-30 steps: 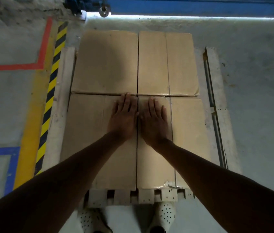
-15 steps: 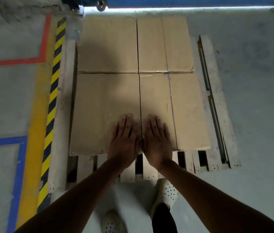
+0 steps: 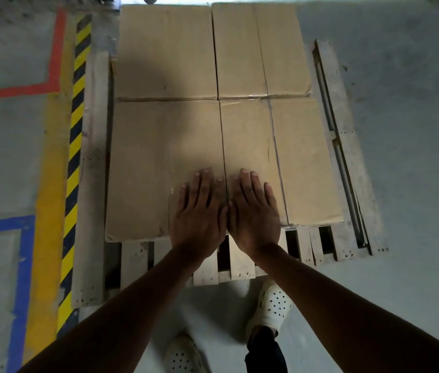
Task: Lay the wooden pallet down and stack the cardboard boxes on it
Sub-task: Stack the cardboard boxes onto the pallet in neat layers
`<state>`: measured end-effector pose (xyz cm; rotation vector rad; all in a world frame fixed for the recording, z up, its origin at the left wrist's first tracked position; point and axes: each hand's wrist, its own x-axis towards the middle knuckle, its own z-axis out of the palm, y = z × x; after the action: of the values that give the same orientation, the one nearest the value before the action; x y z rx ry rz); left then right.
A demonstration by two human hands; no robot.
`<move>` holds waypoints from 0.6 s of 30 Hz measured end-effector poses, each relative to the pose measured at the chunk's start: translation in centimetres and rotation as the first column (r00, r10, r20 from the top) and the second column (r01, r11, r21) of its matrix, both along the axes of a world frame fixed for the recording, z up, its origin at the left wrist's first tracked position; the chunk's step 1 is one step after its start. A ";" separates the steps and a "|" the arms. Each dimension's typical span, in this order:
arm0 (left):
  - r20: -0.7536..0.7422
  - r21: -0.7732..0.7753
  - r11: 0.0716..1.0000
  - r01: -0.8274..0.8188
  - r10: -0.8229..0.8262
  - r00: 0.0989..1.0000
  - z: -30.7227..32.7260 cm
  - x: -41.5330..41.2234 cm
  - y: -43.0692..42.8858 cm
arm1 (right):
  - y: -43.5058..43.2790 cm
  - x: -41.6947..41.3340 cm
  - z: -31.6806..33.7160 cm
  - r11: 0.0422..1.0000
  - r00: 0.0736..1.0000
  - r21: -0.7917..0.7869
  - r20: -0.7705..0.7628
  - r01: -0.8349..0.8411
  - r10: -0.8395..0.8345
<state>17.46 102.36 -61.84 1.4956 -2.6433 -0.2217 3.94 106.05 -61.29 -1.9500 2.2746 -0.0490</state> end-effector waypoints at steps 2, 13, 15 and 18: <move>0.005 0.007 1.000 -0.004 0.004 1.000 0.1 0.0 0.0 | 0.1 0.0 0.1 1.000 1.000 0.003 0.004 0.001 -0.001; -0.001 0.023 0.999 -0.041 0.041 0.999 -0.2 -0.2 0.1 | 0.3 0.2 -0.4 0.999 0.999 -0.025 0.020 0.027 -0.027; -0.009 0.019 0.999 -0.035 0.035 0.999 -0.2 -0.2 0.1 | 0.3 0.2 -0.4 0.999 0.999 -0.045 0.025 0.027 -0.026; -0.009 0.015 0.999 -0.048 0.048 0.999 -0.1 -0.2 0.0 | 0.2 0.2 -0.6 0.998 0.999 -0.047 0.036 0.035 -0.033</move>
<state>17.21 102.31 -61.94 1.5566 -2.6002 -0.2446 4.11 106.24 -61.86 -1.9175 2.3051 -0.1413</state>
